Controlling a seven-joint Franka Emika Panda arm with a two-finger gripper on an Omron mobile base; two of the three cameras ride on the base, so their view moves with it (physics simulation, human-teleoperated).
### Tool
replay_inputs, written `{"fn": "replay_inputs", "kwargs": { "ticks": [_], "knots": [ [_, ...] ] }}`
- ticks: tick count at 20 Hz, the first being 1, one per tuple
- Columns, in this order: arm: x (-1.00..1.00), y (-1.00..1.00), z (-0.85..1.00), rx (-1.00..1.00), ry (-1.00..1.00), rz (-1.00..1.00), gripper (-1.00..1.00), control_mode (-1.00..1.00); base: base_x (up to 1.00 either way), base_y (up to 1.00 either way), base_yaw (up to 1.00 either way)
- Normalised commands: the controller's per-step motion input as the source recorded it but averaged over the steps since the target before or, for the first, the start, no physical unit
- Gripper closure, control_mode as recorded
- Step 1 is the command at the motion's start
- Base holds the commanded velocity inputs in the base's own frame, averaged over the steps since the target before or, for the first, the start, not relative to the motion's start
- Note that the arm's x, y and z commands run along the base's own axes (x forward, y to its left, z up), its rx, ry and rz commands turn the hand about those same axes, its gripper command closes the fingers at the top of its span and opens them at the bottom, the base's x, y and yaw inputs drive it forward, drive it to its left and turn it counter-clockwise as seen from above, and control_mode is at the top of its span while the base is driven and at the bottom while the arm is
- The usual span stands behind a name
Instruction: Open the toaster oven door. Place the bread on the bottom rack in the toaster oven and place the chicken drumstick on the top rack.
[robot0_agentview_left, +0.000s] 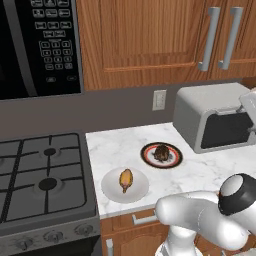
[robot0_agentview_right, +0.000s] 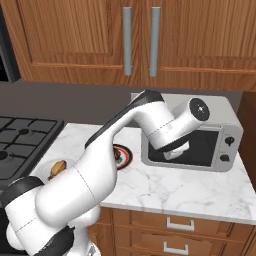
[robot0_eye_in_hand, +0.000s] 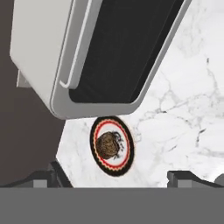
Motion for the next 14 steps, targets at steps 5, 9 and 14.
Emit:
{"fn": "replay_inputs", "kwargs": {
  "ticks": [5, 9, 14],
  "knots": [
    [0.40, -0.04, -0.12, 0.04, 0.02, -0.11, -1.00, -1.00, 0.00, 0.00, 0.00],
    [0.36, -0.17, -0.14, 0.19, 0.00, -0.10, -1.00, -1.00, 0.00, 0.00, 0.00],
    [0.34, -0.13, -0.25, 0.10, 0.05, -0.06, -1.00, -1.00, 0.00, 0.00, 0.00]
  ]
}}
